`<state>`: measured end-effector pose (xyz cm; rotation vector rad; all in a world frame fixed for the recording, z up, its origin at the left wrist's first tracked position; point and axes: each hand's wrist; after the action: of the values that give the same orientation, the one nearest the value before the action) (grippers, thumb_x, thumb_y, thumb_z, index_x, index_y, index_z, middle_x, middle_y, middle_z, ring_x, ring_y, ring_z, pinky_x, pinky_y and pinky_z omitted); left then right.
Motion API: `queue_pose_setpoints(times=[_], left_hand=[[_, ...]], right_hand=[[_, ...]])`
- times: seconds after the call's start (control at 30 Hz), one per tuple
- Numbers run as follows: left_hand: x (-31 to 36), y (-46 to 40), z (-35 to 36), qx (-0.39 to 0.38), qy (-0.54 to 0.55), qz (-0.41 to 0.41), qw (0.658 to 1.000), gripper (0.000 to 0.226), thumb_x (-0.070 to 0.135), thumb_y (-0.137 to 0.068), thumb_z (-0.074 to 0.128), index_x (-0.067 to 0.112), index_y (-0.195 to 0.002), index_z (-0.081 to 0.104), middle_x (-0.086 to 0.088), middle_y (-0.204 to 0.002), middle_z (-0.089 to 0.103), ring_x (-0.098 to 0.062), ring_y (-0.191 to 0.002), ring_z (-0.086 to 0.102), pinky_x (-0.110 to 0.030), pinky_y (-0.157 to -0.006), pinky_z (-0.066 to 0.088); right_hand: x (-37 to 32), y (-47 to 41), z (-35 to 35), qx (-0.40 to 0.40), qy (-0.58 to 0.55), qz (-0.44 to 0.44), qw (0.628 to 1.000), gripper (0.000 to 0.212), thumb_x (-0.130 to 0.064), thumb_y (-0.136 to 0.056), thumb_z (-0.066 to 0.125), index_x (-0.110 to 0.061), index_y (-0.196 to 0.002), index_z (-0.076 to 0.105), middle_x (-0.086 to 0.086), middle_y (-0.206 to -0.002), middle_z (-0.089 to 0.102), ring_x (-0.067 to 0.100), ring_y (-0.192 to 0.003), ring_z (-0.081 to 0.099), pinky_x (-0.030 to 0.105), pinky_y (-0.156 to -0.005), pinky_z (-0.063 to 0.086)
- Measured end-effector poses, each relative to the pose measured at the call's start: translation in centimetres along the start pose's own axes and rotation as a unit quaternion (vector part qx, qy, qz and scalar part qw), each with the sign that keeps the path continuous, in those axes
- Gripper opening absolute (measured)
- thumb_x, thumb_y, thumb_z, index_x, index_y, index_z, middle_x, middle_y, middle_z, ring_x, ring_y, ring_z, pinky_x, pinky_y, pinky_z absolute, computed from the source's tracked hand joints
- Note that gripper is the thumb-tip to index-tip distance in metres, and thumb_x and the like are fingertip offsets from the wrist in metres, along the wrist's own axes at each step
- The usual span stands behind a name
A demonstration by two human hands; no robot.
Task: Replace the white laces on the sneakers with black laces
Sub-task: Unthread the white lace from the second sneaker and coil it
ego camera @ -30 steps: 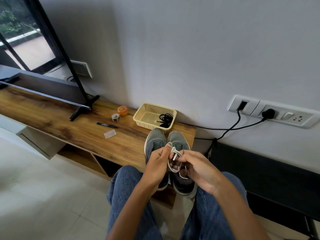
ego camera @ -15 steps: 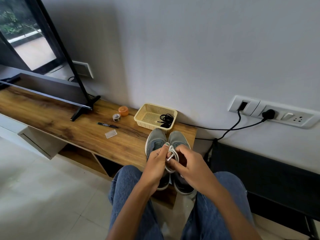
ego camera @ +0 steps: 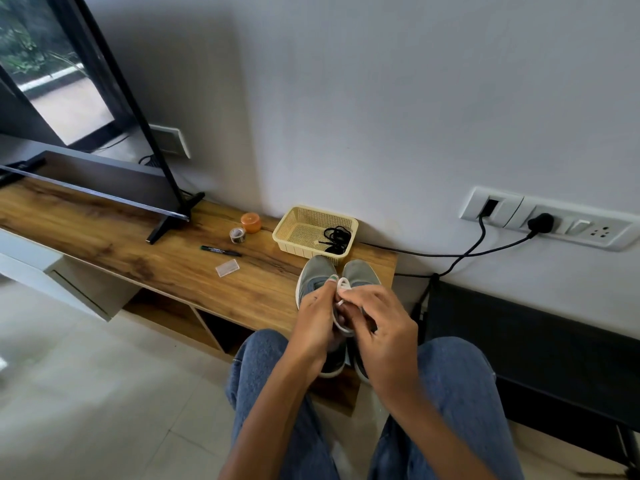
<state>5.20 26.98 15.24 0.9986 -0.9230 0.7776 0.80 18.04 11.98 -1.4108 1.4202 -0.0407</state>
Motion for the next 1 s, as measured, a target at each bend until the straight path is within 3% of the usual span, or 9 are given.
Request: queue_pose_setpoints(times=[0.13,0.23,0.33,0.43,0.57,0.63,0.77,0.87,1.0], left_hand=[[-0.2,-0.2,0.0,0.009,-0.013,0.016,1.000,0.042,0.034,-0.102,0.041,0.015,-0.069,0.059,-0.006,-0.059,0.052,-0.015,-0.050,0.047,-0.024,-0.044,0.031],[-0.4,-0.3,-0.1,0.006,-0.024,0.025,0.999,0.039,0.034,-0.103,0.039,0.008,-0.083,0.061,-0.015,-0.072,0.056,-0.022,-0.061,0.050,-0.026,-0.051,0.035],[-0.9,-0.4,-0.1,0.003,-0.028,0.026,0.999,0.044,0.032,-0.104,0.037,0.002,-0.085,0.063,-0.013,-0.069,0.061,-0.017,-0.057,0.055,-0.022,-0.048,0.042],[-1.4,-1.0,-0.5,0.016,-0.045,0.037,0.998,0.045,0.032,-0.104,0.036,-0.002,-0.092,0.064,-0.018,-0.078,0.062,-0.024,-0.070,0.056,-0.023,-0.056,0.045],[-2.4,-2.1,-1.8,0.028,-0.060,0.042,0.997,0.045,0.032,-0.104,0.035,-0.001,-0.091,0.063,-0.015,-0.082,0.065,-0.024,-0.077,0.057,-0.028,-0.064,0.046],[-2.8,-3.0,-2.4,0.029,-0.065,0.040,0.997,0.047,0.034,-0.103,0.036,-0.003,-0.089,0.062,-0.013,-0.082,0.064,-0.023,-0.077,0.058,-0.029,-0.067,0.047],[-3.3,-5.4,-3.3,0.040,-0.062,0.030,0.997,0.050,0.035,-0.103,0.035,-0.005,-0.087,0.060,-0.012,-0.078,0.062,-0.020,-0.071,0.057,-0.025,-0.062,0.048],[-3.5,-7.5,-3.8,0.044,-0.071,0.030,0.996,0.056,0.037,-0.103,0.034,-0.013,-0.096,0.057,-0.015,-0.083,0.062,-0.024,-0.077,0.055,-0.035,-0.070,0.045],[-3.8,-10.8,-4.3,0.057,-0.091,0.032,0.994,0.052,0.034,-0.104,0.033,-0.010,-0.099,0.059,-0.018,-0.084,0.064,-0.024,-0.078,0.058,-0.029,-0.067,0.047]], right_hand=[[-0.4,-0.1,-0.3,0.029,-0.052,0.040,0.997,0.015,-0.018,-0.088,0.062,-0.008,-0.093,0.071,-0.004,-0.093,0.065,0.005,-0.091,0.061,0.017,-0.082,0.049],[-0.6,-0.7,-0.6,0.038,-0.133,0.197,0.971,0.007,-0.017,-0.090,0.065,-0.011,-0.092,0.068,-0.005,-0.088,0.068,0.010,-0.085,0.066,0.026,-0.075,0.053],[-0.8,-1.5,-0.6,0.050,-0.236,0.362,0.901,0.003,-0.013,-0.087,0.066,-0.011,-0.088,0.068,0.004,-0.084,0.071,0.015,-0.080,0.068,0.029,-0.073,0.055],[-0.6,-2.1,0.0,0.044,-0.351,0.498,0.792,0.004,-0.008,-0.086,0.066,-0.007,-0.090,0.066,0.011,-0.084,0.070,0.021,-0.077,0.068,0.031,-0.070,0.057],[0.3,-2.6,1.3,0.028,-0.390,0.577,0.717,0.022,-0.004,-0.084,0.068,-0.011,-0.101,0.056,0.010,-0.081,0.066,0.017,-0.068,0.064,0.027,-0.056,0.053],[1.1,-2.7,2.2,0.016,-0.386,0.581,0.716,0.023,-0.004,-0.084,0.068,-0.013,-0.100,0.054,0.010,-0.080,0.066,0.018,-0.069,0.063,0.029,-0.057,0.051],[2.6,-3.0,4.3,-0.033,-0.350,0.551,0.757,0.009,-0.006,-0.085,0.066,-0.004,-0.093,0.068,0.012,-0.082,0.072,0.020,-0.075,0.068,0.029,-0.068,0.053],[3.6,-3.4,5.4,-0.066,-0.328,0.527,0.781,0.013,-0.011,-0.087,0.065,-0.003,-0.095,0.072,0.012,-0.087,0.074,0.025,-0.085,0.071,0.036,-0.080,0.056],[5.3,-4.9,6.7,-0.134,-0.279,0.482,0.820,0.014,-0.014,-0.083,0.072,-0.009,-0.096,0.074,0.004,-0.088,0.075,0.016,-0.087,0.072,0.028,-0.081,0.055]])
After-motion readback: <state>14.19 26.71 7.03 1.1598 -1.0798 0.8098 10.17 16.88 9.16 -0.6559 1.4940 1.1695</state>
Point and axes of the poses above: each hand's wrist, its own y-axis away from the middle knuckle, its own z-axis out of the palm, x = y × z
